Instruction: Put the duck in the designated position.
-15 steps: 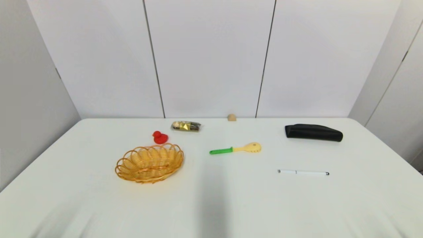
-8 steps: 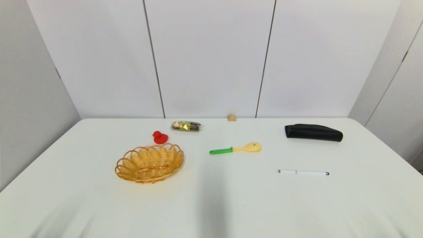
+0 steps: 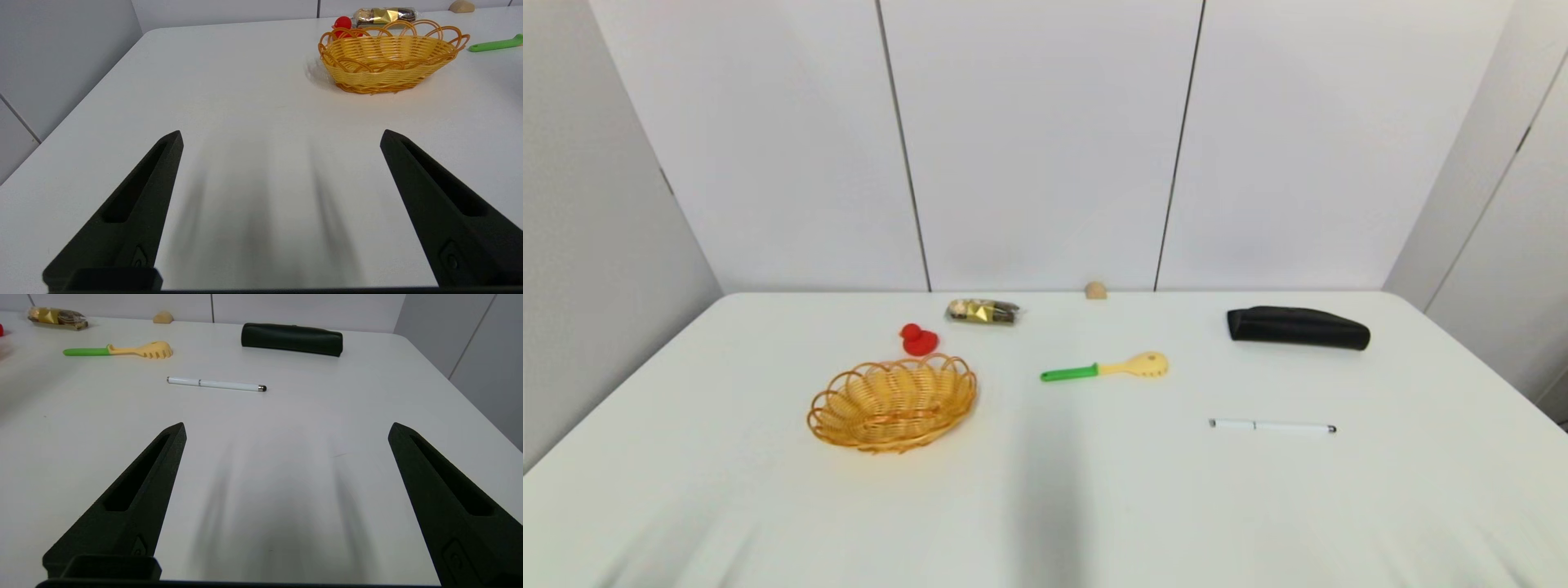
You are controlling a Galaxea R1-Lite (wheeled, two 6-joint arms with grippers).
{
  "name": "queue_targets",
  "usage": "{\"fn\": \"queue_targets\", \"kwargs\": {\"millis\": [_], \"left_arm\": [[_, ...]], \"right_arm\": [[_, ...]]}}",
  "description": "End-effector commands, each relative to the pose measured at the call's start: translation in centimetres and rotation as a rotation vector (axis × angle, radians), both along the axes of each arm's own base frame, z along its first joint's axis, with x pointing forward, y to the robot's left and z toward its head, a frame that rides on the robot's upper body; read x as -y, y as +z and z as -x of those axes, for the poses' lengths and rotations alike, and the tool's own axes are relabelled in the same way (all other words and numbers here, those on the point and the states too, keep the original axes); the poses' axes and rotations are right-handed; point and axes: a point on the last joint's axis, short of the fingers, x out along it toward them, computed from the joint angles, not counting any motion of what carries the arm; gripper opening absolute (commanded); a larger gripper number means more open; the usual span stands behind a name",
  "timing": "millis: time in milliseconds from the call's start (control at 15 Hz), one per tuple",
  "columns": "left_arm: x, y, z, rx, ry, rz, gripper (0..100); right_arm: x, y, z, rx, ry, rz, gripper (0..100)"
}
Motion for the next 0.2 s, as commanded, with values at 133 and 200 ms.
{"fn": "queue_targets", "kwargs": {"millis": [133,200], "left_arm": [[0.0,0.01,0.0,0.001,0.0,0.0,100],[0.0,0.01,0.0,0.001,0.0,0.0,100]], "right_arm": [[0.0,-0.21,-0.07,-0.009,0.0,-0.001,100],[0.0,-0.25,-0.08,-0.01,0.0,-0.001,100]]}}
